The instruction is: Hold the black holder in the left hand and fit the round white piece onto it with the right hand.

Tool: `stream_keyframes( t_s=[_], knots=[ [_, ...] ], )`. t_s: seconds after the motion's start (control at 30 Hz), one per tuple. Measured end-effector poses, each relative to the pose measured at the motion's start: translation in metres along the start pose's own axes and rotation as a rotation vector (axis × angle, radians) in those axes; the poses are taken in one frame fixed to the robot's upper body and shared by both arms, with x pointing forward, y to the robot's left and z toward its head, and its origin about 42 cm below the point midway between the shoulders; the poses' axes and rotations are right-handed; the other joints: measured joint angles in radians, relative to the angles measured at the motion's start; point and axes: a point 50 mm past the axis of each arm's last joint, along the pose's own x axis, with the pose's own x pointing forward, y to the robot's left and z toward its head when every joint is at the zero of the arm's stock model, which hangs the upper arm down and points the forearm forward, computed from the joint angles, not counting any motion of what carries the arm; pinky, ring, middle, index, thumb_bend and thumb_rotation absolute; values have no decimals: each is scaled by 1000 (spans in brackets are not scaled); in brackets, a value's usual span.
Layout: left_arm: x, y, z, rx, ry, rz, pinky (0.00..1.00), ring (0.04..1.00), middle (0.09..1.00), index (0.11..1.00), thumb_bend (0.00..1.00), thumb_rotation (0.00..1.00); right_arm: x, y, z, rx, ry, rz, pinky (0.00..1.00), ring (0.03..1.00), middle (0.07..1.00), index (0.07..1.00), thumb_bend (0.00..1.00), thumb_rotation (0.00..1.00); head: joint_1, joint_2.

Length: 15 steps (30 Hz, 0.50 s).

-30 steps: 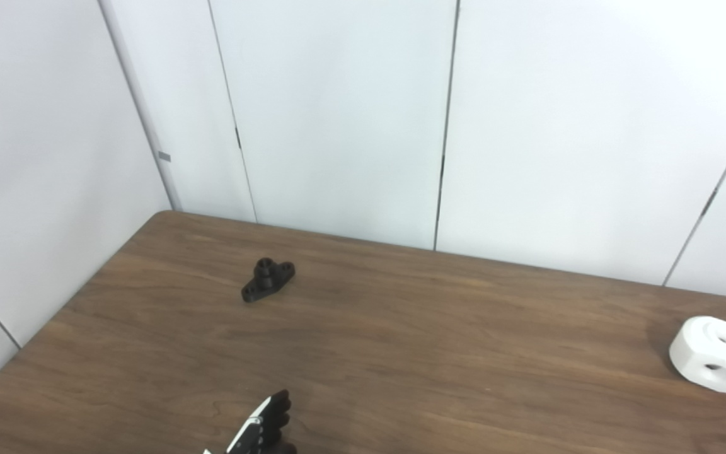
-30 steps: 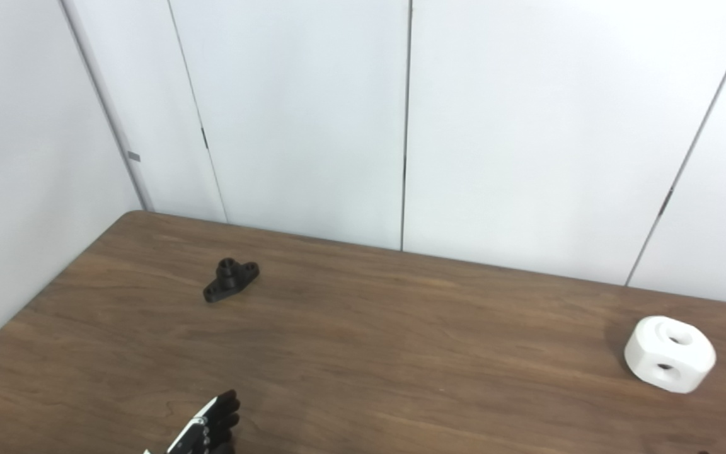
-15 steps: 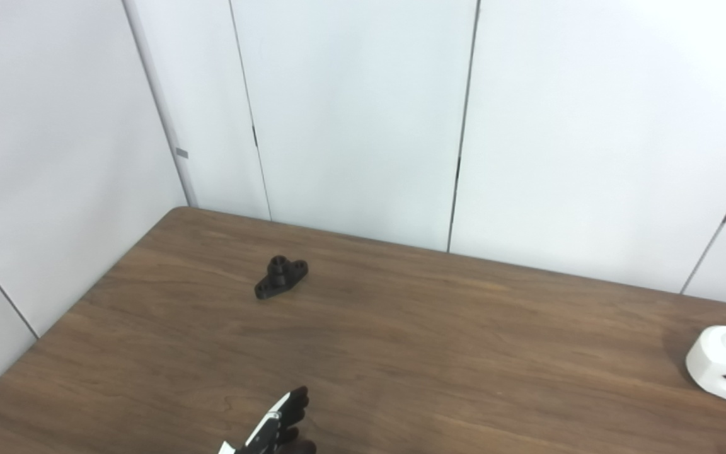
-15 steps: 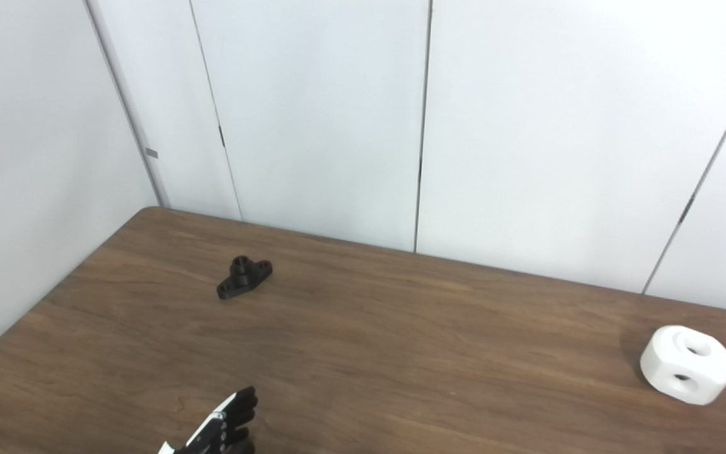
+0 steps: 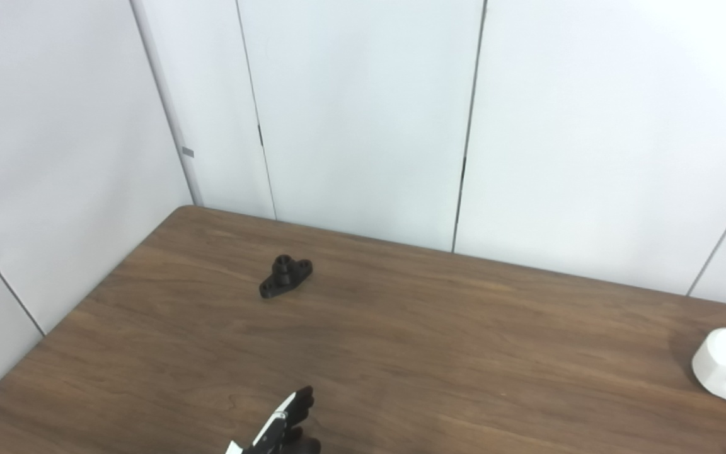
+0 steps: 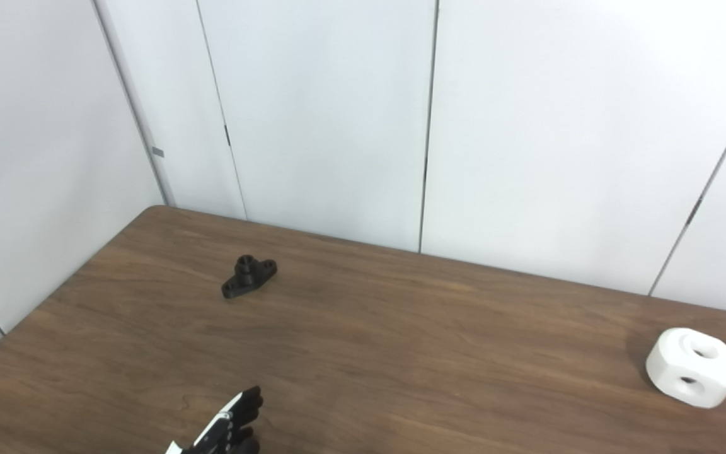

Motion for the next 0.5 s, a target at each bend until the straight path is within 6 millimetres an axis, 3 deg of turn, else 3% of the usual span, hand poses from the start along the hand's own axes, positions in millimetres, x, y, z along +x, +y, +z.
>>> stream_keyframes(
  t_s=[0.23, 0.3, 0.4, 0.5],
  knots=[
    [-2, 1, -1, 10, 7, 21, 954, 951, 946, 964, 392, 662, -1, 0, 0, -8, 1, 0, 1000, 1000, 1000, 1000, 586, 1000, -26, 2],
    [-3, 4, 0, 25, 10, 40, 943, 942, 942, 964, 384, 615, -1, 0, 0, -9, 2, 0, 1000, 1000, 1000, 1000, 568, 1000, -32, 3],
    [-1, 13, 15, 92, 0, 75, 902, 916, 925, 951, 391, 576, -1, 0, 0, -11, 2, 0, 1000, 1000, 1000, 1000, 548, 1000, -38, 5],
    [5, 26, 30, 174, -16, 116, 921, 913, 908, 941, 384, 584, -3, -1, 0, -13, 2, -6, 1000, 1000, 1000, 1000, 552, 1000, -46, 3]
  ],
)
